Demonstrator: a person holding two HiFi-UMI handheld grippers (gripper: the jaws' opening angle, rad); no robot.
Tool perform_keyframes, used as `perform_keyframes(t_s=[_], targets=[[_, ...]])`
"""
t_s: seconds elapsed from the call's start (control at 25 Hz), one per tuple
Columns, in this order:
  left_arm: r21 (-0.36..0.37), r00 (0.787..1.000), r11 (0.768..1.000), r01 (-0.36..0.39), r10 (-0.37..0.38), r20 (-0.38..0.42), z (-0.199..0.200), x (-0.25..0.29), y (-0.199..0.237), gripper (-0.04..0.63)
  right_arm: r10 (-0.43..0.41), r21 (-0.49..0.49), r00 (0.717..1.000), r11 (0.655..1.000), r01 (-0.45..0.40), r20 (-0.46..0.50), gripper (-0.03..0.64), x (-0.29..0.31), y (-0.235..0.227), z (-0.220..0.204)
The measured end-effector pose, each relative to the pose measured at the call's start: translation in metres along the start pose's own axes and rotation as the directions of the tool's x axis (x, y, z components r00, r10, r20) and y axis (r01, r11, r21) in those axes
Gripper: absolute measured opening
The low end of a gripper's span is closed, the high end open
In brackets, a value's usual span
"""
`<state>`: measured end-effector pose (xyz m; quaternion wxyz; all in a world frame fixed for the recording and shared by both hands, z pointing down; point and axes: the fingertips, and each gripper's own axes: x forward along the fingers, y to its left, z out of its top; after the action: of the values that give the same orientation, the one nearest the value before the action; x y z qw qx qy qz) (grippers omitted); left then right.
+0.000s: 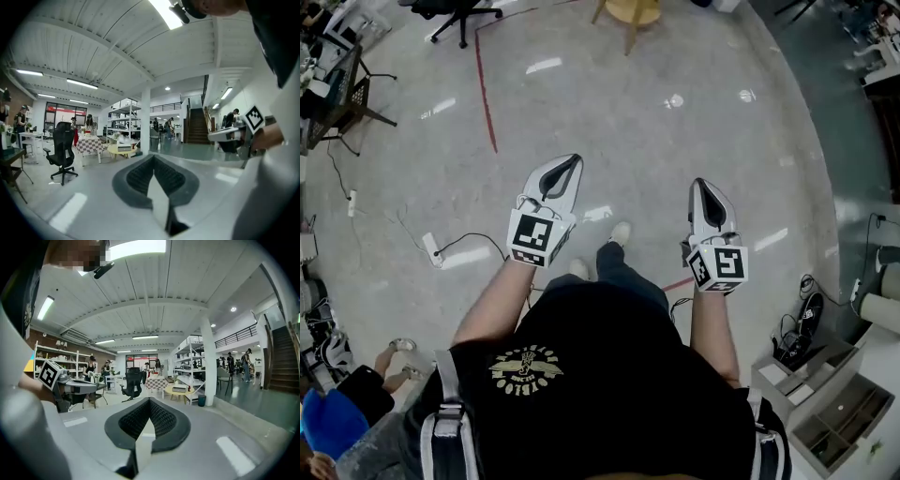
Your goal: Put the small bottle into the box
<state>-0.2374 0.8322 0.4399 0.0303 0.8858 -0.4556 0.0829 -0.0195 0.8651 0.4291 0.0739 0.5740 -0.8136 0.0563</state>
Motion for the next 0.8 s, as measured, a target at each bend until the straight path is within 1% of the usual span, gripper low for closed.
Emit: perform_keyframes(t_s=[0.08, 0.32, 0.52, 0.68, 0.8], targets=[[0.002, 1.000, 1.000, 0.004, -0.004, -0.002, 0.005, 0.015, 0.002, 0.000, 0.009, 0.014, 1.000, 1.000, -0.009, 0.002, 0.008, 0.010, -0.011, 0.003], [-0.005, 1.000, 1.000, 0.003, -0.003, -0.004, 0.022, 0.070, 0.007, 0.000, 0.017, 0.014, 1.000, 1.000, -0.017, 0.002, 0.008, 0.040, -0.054, 0.016], [-0.003, 1.000, 1.000, 0.009, -0.009, 0.005, 0.034, 0.113, -0.007, 0.000, 0.028, 0.015, 1.000, 1.000, -0.028, -0.001, 0.008, 0.053, -0.094, 0.023], [-0.027, 1.000, 1.000, -0.004, 0.004, -0.003, 0.037, 0.144, -0.009, 0.000, 0.086, 0.060, 0.996, 0.995, -0.085, -0.013, 0.008, 0.066, -0.114, 0.019], [-0.020, 1.000, 0.999, -0.030, 0.030, 0.009, 0.047, 0.158, -0.008, 0.000, 0.120, 0.064, 0.992, 0.991, -0.118, -0.024, 0.008, 0.073, -0.124, 0.017]])
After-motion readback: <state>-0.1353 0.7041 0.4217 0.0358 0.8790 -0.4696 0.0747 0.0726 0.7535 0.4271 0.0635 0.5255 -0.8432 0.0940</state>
